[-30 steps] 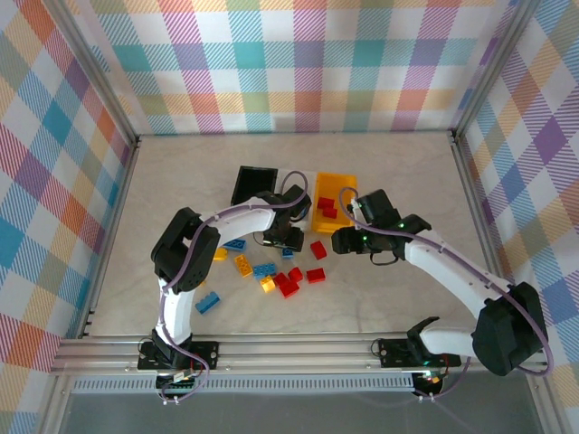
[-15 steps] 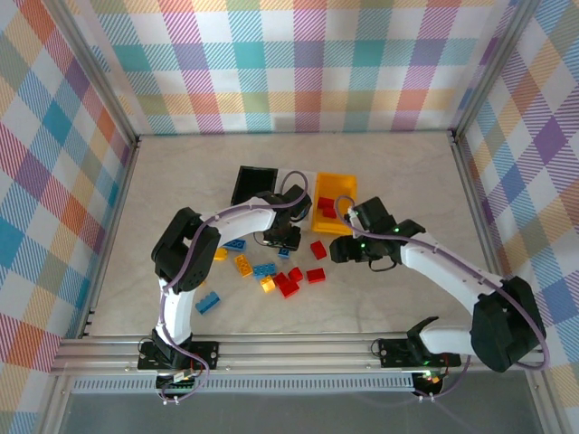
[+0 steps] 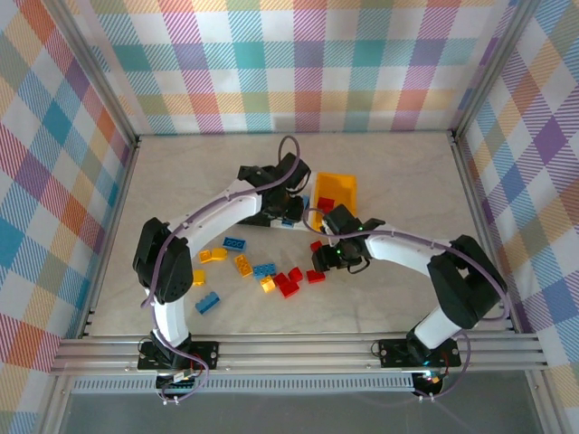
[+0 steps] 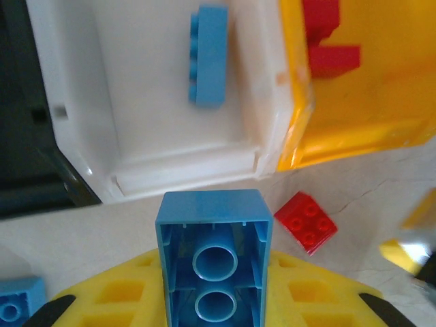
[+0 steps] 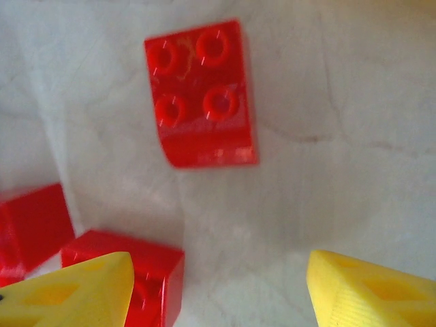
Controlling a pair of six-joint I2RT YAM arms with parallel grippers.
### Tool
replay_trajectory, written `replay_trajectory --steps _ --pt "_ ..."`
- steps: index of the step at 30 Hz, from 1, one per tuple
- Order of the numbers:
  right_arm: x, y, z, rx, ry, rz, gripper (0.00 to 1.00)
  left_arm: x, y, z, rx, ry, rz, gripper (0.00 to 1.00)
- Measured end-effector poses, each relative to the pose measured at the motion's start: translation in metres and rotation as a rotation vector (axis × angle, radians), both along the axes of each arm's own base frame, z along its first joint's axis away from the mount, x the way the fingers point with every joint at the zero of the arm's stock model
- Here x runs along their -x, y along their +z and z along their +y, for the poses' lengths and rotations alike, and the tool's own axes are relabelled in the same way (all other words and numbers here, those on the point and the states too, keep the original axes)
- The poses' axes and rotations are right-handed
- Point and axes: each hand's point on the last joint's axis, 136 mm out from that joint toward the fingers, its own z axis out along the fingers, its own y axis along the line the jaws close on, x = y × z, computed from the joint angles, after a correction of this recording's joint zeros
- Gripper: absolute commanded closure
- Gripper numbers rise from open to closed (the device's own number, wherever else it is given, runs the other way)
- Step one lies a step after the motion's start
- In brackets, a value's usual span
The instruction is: Sort the legos into containers by color
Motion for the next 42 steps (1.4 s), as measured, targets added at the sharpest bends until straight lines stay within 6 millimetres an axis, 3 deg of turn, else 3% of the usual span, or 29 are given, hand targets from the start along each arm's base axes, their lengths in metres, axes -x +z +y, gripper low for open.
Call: replay_trajectory --steps 3,6,16,35,42 --pt "-0.011 -0.005 0.003 0.017 -0.007 -0.023 0.33 -0.021 0.015 -0.003 0.015 0.002 -0.039 0.7" --pt "-0.02 -0.009 0.007 0.032 -0.002 -0.043 0.33 -0.041 0.011 -0.003 0.005 0.012 -0.046 0.7" --pt "-0.036 -0.016 0.016 0.124 0.018 -0.105 0.41 -0.082 -0.059 0.006 -0.074 0.047 0.043 0.63" --pt "-0.045 -0.015 0.016 0.178 0.016 -0.174 0.71 -0.089 -0.07 -0.002 -0.061 0.039 0.057 0.57" --pt "-0.044 -0.009 0.015 0.156 0.01 -0.2 0.71 -0.085 -0.075 -0.003 -0.052 0.042 0.079 0.5"
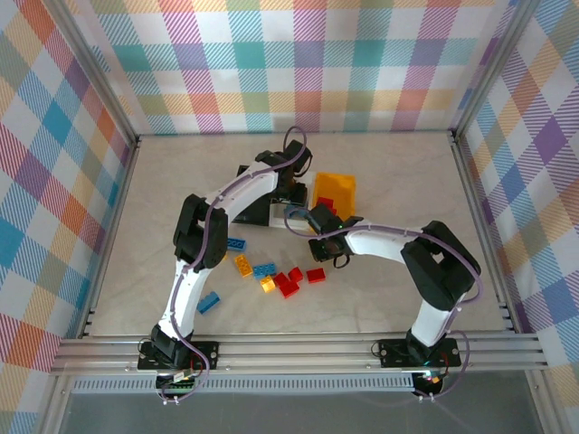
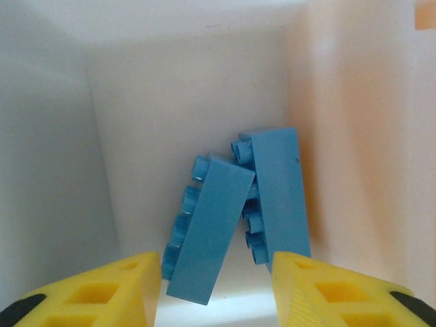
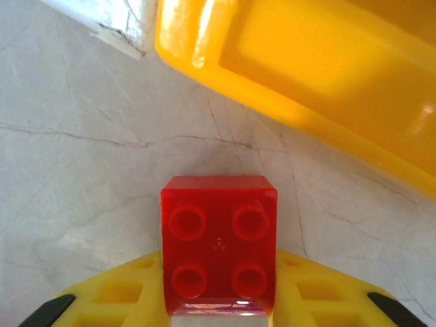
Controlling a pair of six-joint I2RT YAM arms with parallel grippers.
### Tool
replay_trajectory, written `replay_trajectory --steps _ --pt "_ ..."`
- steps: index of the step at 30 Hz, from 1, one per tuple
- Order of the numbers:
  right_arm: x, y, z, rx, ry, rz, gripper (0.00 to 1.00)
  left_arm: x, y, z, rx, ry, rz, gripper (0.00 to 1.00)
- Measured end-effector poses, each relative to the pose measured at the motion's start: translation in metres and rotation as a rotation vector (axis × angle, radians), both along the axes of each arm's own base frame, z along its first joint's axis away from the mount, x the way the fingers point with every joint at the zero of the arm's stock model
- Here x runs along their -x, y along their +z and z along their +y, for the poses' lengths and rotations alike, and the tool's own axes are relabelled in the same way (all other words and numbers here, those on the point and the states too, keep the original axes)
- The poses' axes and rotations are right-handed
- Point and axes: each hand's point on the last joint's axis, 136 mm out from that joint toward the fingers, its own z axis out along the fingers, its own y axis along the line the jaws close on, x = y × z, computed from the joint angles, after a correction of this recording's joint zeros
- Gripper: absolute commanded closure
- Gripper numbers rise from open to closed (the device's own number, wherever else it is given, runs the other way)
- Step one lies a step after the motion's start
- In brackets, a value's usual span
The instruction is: Sort the legos into containers by color
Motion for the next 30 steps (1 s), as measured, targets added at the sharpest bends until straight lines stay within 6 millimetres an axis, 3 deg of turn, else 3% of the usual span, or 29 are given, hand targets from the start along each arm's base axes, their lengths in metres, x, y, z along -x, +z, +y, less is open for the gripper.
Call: replay_trajectory --steps 4,8,12,17,23,27,30 --pt "0.004 0.025 -0.003 -0.038 -0.006 -0.035 0.71 0.012 0.009 0.007 0.003 0.001 0.004 0.45" --pt "0.007 0.068 -0.006 -0.107 -0.015 -0.099 0.7 0.035 0.037 0.023 0.018 0.006 -0.017 0.39" --pt "0.007 0.096 -0.013 -0.146 -0.029 -0.136 0.69 0.059 0.066 0.035 0.062 0.01 -0.063 0.33" --pt "-0.024 0.111 -0.022 -0.168 -0.087 -0.129 0.68 0.092 0.076 0.039 0.093 -0.01 -0.082 0.3" --pt "-0.074 0.097 -0.02 -0.153 -0.117 -0.094 0.67 0.138 0.054 0.039 0.075 -0.057 -0.047 0.29" --pt "-0.091 0.072 -0.019 -0.137 -0.125 -0.036 0.65 0.16 0.043 0.047 0.067 -0.06 -0.031 0.29" --pt "-0.097 0.057 -0.019 -0.125 -0.123 -0.005 0.59 0.166 0.041 0.053 0.065 -0.053 -0.031 0.28"
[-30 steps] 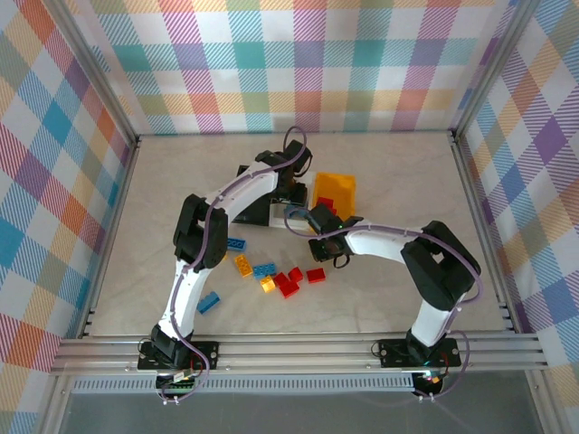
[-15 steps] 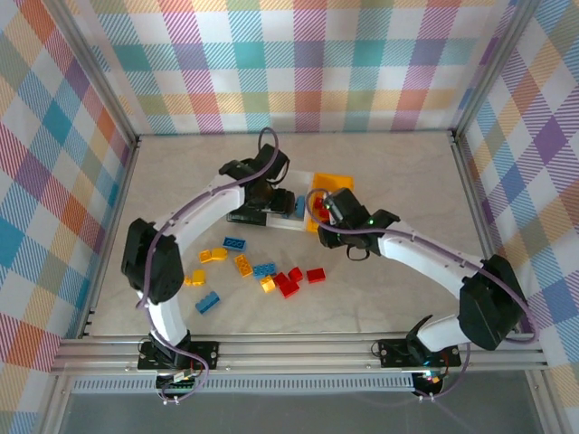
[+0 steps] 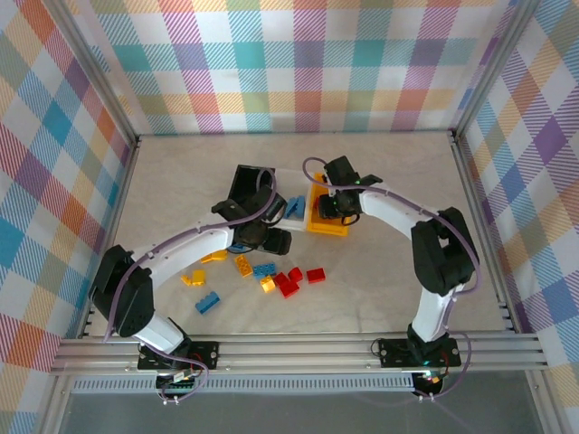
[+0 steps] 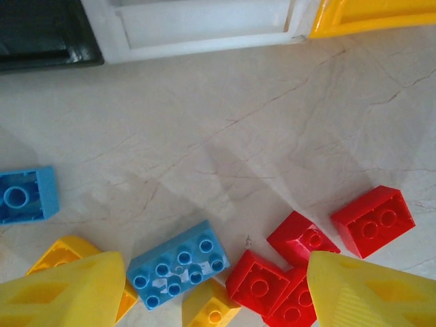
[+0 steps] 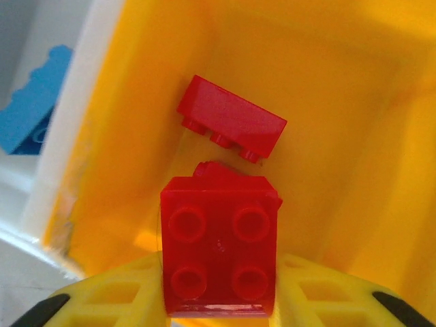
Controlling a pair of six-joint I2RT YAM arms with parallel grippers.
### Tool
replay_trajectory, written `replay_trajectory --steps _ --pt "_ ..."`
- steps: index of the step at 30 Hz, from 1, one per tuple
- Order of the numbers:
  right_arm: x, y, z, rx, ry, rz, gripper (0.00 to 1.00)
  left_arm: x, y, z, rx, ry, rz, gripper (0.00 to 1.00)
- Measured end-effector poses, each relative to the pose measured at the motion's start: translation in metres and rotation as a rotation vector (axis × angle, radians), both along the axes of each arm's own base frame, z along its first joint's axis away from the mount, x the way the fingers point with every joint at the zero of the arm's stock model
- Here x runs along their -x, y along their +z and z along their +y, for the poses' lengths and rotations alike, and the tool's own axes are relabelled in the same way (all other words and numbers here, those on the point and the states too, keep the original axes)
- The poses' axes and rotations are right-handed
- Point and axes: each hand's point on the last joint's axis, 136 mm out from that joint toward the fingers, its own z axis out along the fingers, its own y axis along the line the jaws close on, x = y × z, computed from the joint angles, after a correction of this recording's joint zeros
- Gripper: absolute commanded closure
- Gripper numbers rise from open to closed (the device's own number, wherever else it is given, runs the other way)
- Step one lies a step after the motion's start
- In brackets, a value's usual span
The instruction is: Sort the legos into containers by color
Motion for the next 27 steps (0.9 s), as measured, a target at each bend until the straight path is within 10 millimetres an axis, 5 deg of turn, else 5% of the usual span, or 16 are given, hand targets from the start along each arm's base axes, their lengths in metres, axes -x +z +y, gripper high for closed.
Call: replay_trajectory --steps 8,12,21,27 --pt "-0.005 0.004 0.005 -0.012 0.014 -0.004 0.52 -0.002 0.007 0.012 -0.026 0.042 -0.042 0.23" --pt "0.0 0.015 0.005 -0.034 0.025 -0.019 0.49 -0.006 0.008 0.034 -0.07 0.112 -0.056 0.16" --pt "0.058 0.082 0.006 -0.154 0.081 -0.127 0.38 -0.023 -0.015 0.117 -0.156 0.33 0.003 0.11" --pt "0.085 0.081 0.001 -0.179 0.09 -0.1 0.34 -0.034 -0.043 0.12 -0.178 0.321 0.059 0.08"
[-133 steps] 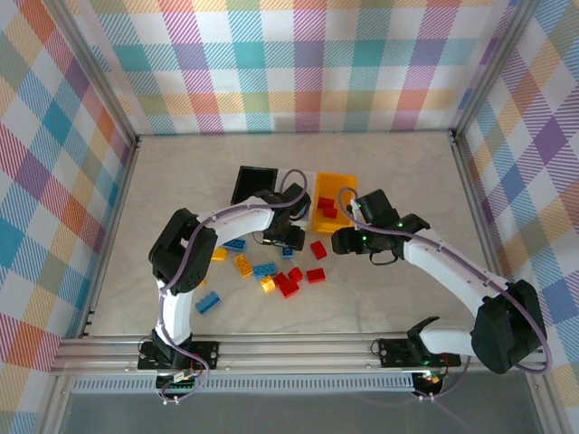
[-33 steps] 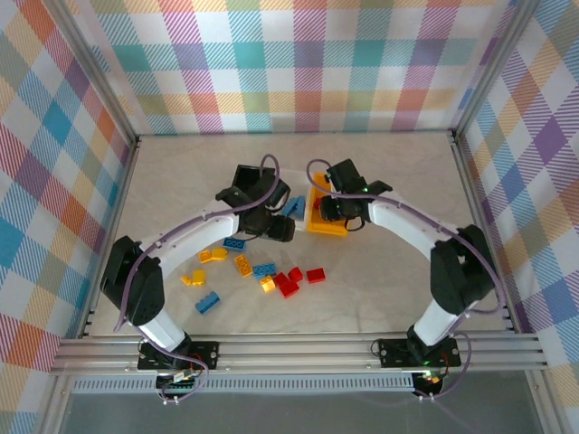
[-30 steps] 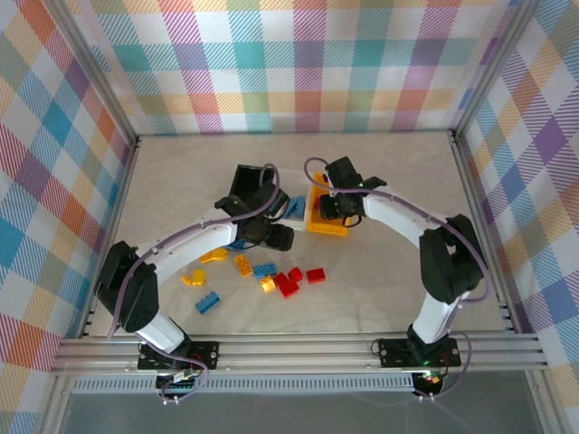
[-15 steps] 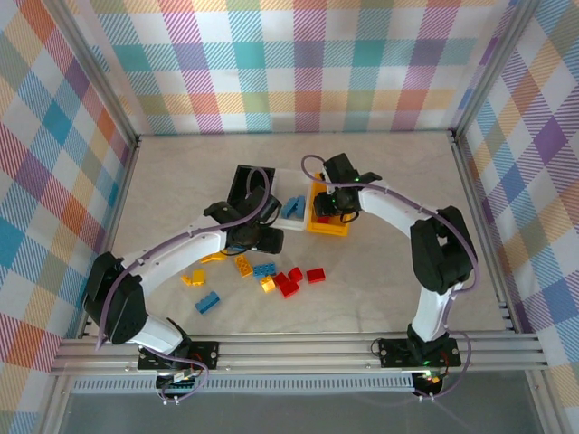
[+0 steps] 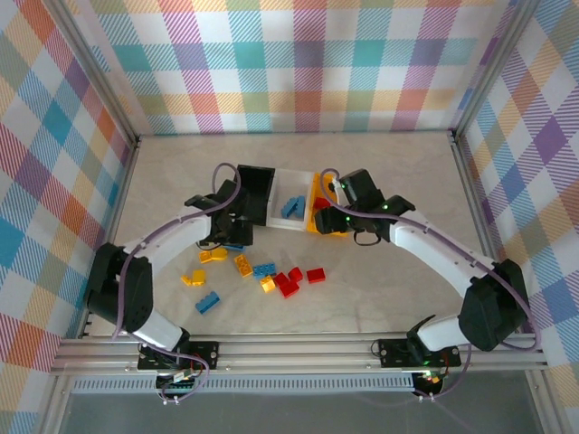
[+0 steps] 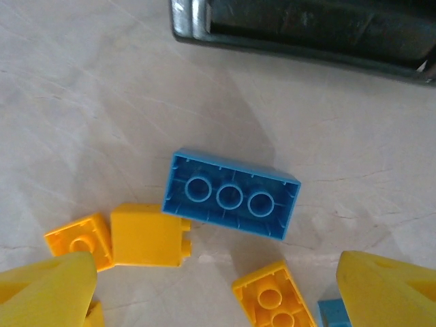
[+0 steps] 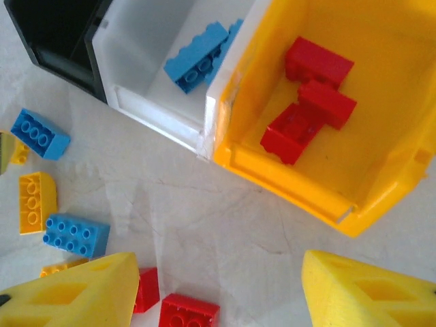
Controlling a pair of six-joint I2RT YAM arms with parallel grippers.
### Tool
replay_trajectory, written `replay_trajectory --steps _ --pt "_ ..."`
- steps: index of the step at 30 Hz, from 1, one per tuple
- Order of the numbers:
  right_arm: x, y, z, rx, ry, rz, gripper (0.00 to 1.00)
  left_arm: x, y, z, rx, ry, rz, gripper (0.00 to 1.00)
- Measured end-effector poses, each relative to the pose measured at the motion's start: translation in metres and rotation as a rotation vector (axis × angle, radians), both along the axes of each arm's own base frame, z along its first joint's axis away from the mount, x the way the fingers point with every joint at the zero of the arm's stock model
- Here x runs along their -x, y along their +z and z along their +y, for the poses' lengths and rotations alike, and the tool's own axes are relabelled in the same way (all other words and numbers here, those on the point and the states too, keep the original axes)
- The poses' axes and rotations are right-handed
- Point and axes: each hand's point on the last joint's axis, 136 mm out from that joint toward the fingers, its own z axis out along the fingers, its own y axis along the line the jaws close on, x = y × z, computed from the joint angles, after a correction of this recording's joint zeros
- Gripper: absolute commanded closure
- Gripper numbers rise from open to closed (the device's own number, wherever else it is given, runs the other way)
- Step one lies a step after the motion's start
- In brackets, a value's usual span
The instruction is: Sort the legos into containers by color
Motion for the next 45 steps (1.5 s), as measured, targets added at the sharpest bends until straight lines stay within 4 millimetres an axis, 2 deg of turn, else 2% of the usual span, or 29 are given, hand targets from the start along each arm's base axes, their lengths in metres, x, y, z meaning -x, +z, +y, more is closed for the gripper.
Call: replay_trajectory --steps 9,16,21,30,39,45 --pt "0.008 0.007 -0.004 -0.021 -0.01 0.0 0.34 -0.011 -0.04 -0.002 0.002 -0.018 0.074 0.08" --pt "0.013 -0.001 -0.007 -0.01 -0.013 0.018 0.34 -0.027 -0.053 0.001 0.007 -0.013 0.082 0.09" --pt "0.014 -0.002 -0.008 -0.008 -0.014 0.023 0.35 -0.036 -0.06 -0.006 0.024 -0.031 0.083 0.16" --pt "0.013 -0.004 -0.007 -0.013 -0.028 0.034 0.35 -0.039 -0.059 -0.008 0.033 -0.041 0.075 0.37" --pt "0.013 -0.005 -0.007 -0.016 -0.034 0.038 0.35 -0.038 -0.054 -0.01 0.052 -0.041 0.07 0.39" --pt "0.013 -0.004 -0.007 -0.017 -0.035 0.038 0.35 -0.037 -0.03 -0.013 0.084 -0.041 0.027 0.38"
